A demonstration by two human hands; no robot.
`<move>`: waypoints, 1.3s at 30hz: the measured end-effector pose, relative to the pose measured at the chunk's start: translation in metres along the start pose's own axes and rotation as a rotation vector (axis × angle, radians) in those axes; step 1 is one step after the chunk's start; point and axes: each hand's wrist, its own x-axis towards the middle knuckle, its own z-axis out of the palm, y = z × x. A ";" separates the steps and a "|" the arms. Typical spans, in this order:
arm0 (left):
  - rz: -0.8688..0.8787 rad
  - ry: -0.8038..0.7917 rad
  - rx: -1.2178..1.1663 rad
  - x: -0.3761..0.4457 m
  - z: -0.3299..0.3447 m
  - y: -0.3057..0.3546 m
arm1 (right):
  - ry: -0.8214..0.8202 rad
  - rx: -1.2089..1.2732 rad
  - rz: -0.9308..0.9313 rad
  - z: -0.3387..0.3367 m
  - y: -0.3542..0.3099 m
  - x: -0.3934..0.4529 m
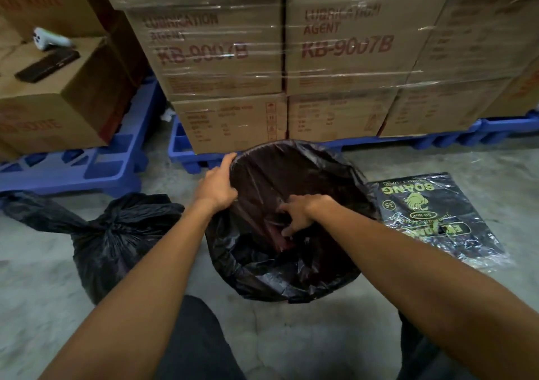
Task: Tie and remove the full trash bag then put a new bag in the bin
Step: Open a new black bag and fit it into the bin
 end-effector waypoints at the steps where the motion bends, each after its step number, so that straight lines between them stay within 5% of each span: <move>1: 0.012 0.010 0.028 -0.002 0.000 -0.001 | -0.044 -0.034 0.049 0.013 0.002 0.011; 5: 0.023 0.023 0.129 0.005 0.009 -0.013 | -0.162 -0.107 0.121 0.044 0.002 0.062; 8: 0.048 0.130 0.425 -0.005 0.017 -0.007 | -0.165 -0.118 0.153 0.059 -0.001 0.079; 11: 0.469 0.400 0.664 -0.020 0.025 0.010 | -0.146 -0.144 0.182 0.071 -0.005 0.087; 12: 0.654 0.344 0.665 -0.025 0.030 0.017 | -0.138 -0.156 0.181 0.071 -0.006 0.089; 14: 0.744 -0.095 0.559 -0.036 0.036 0.033 | -0.122 -0.147 0.159 0.061 -0.008 0.086; 17: 0.214 -0.893 0.709 -0.031 0.067 0.029 | -0.006 -0.130 0.109 0.036 -0.017 0.076; 19: 0.017 -1.122 0.755 -0.024 0.086 0.015 | -0.078 -0.018 0.093 0.029 -0.021 0.073; 22: -0.051 -1.093 0.724 -0.017 0.097 0.005 | -0.542 -0.044 0.114 0.032 -0.024 0.075; 25: -0.012 -1.150 0.740 -0.021 0.100 0.008 | -0.367 -0.377 0.066 0.053 -0.027 0.083; 28: 0.115 -1.163 0.747 -0.024 0.100 0.014 | -0.388 -0.596 0.058 0.063 -0.034 0.086; 33: 0.126 -1.072 0.695 -0.025 0.091 0.026 | -0.341 -0.153 0.045 0.033 -0.024 0.087; 39: 0.001 -1.175 0.523 -0.023 0.115 0.015 | -0.232 -0.275 0.017 0.045 -0.007 0.078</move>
